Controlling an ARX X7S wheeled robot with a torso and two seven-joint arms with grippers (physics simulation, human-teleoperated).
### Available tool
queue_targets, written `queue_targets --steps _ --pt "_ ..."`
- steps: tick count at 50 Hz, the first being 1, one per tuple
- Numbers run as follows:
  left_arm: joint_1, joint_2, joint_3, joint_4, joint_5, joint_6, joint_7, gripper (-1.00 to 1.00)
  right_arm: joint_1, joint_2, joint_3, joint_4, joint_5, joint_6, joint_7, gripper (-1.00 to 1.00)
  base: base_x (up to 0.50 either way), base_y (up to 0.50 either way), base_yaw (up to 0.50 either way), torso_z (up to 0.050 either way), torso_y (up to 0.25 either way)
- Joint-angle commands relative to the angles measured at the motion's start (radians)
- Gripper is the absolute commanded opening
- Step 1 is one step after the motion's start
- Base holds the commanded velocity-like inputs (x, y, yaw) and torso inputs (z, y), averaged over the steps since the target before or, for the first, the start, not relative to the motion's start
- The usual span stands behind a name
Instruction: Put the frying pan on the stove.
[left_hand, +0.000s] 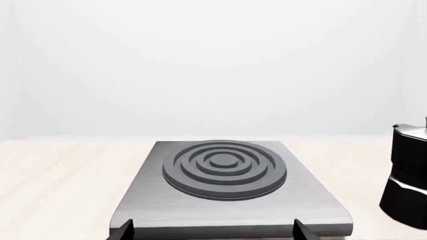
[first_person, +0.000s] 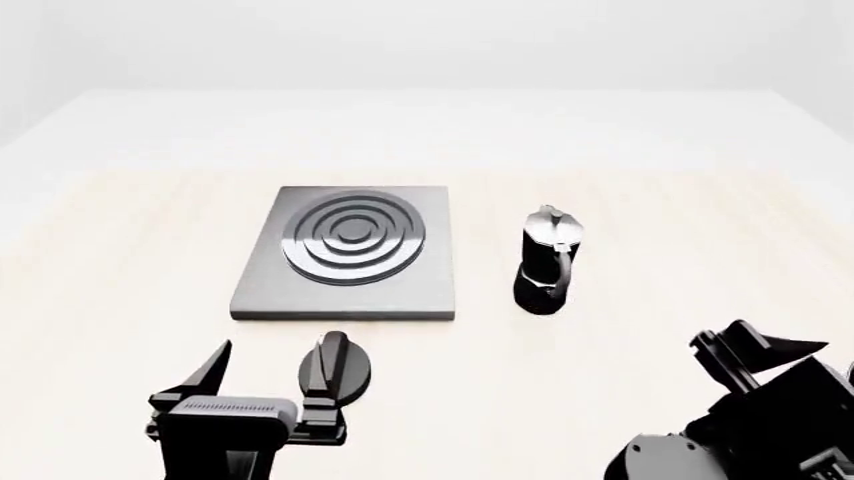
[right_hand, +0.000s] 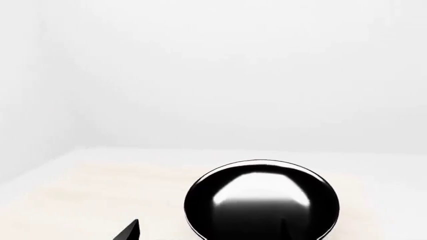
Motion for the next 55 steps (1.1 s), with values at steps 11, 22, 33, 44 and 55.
queue_targets --steps 11,22,33,44,55 --pt "0.005 -0.013 0.010 0.028 -0.015 -0.014 -0.005 1.00 0.045 -0.007 0.063 0.192 0.109 -0.108 0.048 1.00 0.00 0.00 0.00 0.000 0.000" --pt "0.000 -0.015 0.015 0.022 -0.017 -0.010 -0.008 1.00 0.048 0.001 0.091 0.249 0.172 -0.150 0.052 1.00 0.00 0.00 0.00 0.000 0.000" --pt "-0.016 -0.016 0.034 0.026 -0.001 -0.028 -0.018 1.00 0.057 0.009 0.105 0.324 0.198 -0.194 0.062 1.00 0.00 0.00 0.00 0.000 0.000" --pt "-0.015 -0.020 0.038 0.027 -0.001 -0.027 -0.024 1.00 0.105 -0.002 0.123 0.362 0.257 -0.221 0.078 1.00 0.00 0.00 0.00 0.000 0.000" --pt "-0.015 -0.023 0.041 0.017 0.002 -0.015 -0.028 1.00 0.156 0.003 0.110 0.419 0.230 -0.234 0.138 1.00 0.00 0.00 0.00 0.000 0.000"
